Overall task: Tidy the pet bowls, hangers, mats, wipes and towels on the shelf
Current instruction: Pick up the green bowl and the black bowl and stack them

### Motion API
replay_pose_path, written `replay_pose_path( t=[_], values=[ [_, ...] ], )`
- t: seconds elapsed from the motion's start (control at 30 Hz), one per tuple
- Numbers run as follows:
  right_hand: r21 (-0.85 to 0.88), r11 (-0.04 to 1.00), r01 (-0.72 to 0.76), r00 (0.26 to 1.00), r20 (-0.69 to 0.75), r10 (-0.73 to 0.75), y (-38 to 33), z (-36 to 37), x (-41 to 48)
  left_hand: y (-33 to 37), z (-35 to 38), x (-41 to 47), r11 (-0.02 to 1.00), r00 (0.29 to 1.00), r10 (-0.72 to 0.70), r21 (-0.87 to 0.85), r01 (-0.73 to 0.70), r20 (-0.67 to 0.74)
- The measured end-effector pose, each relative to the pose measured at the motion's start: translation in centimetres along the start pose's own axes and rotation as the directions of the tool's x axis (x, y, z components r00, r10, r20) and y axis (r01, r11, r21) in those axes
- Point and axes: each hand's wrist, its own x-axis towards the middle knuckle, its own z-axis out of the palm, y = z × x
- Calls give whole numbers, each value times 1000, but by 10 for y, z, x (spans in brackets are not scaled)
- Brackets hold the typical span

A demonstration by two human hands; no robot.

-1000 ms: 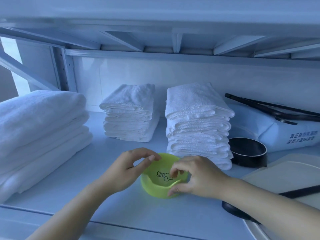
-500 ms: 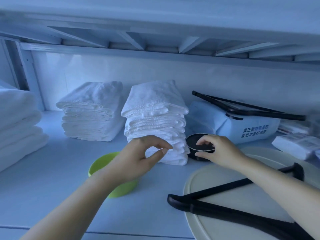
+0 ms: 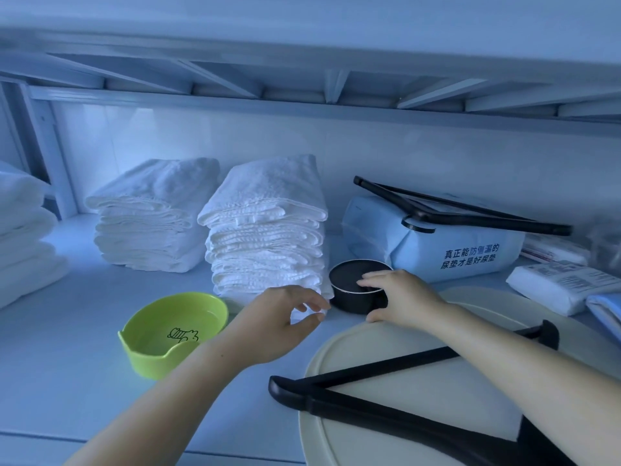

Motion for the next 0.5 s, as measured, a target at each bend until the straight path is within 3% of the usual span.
replay_pose_path(
  t=[0.17, 0.5],
  values=[
    [26, 996, 82, 997, -6, -82, 8, 3, -5, 4, 7, 2, 999, 999, -41, 18, 42, -11],
    [134, 970, 205, 964, -198, -176, 19, -18, -43, 18, 13, 5, 998, 993, -39, 47, 45, -109]
  ],
)
